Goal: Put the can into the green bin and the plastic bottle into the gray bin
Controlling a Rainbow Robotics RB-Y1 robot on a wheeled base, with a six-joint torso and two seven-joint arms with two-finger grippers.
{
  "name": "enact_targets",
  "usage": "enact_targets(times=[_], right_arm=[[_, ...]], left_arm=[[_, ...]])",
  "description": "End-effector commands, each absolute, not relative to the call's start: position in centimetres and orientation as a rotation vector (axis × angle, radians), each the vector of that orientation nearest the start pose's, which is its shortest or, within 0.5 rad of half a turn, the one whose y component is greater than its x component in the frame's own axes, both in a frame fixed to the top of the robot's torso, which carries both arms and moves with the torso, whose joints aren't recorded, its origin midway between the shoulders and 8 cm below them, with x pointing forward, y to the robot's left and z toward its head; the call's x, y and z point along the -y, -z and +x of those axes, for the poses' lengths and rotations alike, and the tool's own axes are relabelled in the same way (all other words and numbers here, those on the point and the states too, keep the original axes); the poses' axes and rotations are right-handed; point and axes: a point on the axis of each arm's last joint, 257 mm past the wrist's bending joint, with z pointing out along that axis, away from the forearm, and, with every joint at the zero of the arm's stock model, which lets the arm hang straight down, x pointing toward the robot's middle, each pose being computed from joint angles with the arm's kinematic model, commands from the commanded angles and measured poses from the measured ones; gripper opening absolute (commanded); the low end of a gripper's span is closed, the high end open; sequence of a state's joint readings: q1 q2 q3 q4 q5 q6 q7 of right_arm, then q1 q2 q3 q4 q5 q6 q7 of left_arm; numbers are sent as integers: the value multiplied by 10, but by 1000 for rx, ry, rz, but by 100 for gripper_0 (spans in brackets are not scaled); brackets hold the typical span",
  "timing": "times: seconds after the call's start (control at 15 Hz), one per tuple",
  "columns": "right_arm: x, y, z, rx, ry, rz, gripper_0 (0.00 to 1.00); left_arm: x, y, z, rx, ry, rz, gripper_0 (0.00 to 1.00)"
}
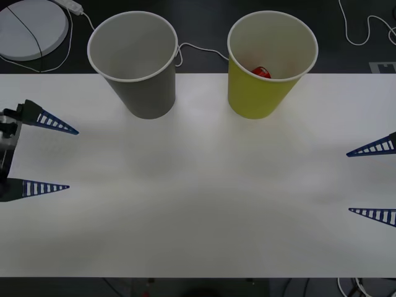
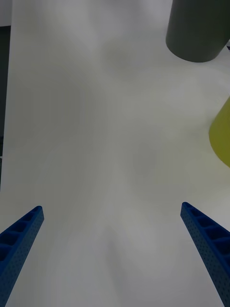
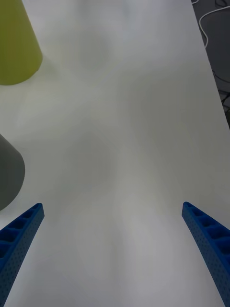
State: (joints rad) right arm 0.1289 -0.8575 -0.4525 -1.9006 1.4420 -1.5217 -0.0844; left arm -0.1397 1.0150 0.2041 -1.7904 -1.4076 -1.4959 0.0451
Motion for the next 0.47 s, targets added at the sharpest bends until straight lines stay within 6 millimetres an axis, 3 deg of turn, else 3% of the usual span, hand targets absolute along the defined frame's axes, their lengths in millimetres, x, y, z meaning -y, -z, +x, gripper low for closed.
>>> enact_targets(times=[0.07, 0.47], right_arm=[[308, 164, 337, -1603, -268, -1607, 100], [308, 164, 337, -1603, -268, -1607, 100]], left_arm=[[-277, 148, 377, -1464, 260, 1821, 100], [-277, 148, 379, -1462, 252, 1820, 100]])
